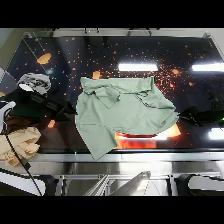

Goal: Fold the shirts.

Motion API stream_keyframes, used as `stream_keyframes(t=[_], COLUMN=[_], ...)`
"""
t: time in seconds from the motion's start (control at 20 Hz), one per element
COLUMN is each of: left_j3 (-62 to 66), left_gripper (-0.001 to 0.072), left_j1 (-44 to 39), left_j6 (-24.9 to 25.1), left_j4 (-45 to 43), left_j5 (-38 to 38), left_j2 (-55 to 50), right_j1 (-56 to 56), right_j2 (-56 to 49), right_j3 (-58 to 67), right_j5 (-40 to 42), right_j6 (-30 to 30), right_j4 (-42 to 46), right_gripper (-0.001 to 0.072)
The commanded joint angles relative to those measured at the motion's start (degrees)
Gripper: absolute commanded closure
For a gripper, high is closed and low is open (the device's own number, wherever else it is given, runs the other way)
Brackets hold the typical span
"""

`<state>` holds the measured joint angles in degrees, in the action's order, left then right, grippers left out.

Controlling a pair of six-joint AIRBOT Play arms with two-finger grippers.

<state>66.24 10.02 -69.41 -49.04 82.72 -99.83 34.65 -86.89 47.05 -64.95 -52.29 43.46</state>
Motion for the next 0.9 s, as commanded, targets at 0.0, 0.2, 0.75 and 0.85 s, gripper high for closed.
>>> stream_keyframes(t=[0.0,0.2,0.75,0.85], left_j3=[-1.75,3.67,7.96,7.96], left_gripper=[0.0016,0.0298,0.0695,0.0693], left_j1=[-4.76,-9.22,-3.23,0.59], left_j6=[0.09,-0.83,0.22,0.09], left_j4=[0.13,1.18,1.25,3.74], left_j5=[-4.87,1.51,11.41,13.05], left_j2=[-1.07,-8.09,6.05,14.36], right_j1=[-3.39,-7.13,7.48,11.1], right_j2=[-1.62,-2.8,16.57,25.7], right_j3=[-0.74,-0.72,3.13,3.23], right_j5=[1.44,1.92,-7.78,-11.52], right_j6=[-0.02,-0.04,-8.0,-6.45], right_j4=[-2.01,-3.21,-0.02,-9.35], right_gripper=[0.0338,0.0348,0.0692,0.0692])
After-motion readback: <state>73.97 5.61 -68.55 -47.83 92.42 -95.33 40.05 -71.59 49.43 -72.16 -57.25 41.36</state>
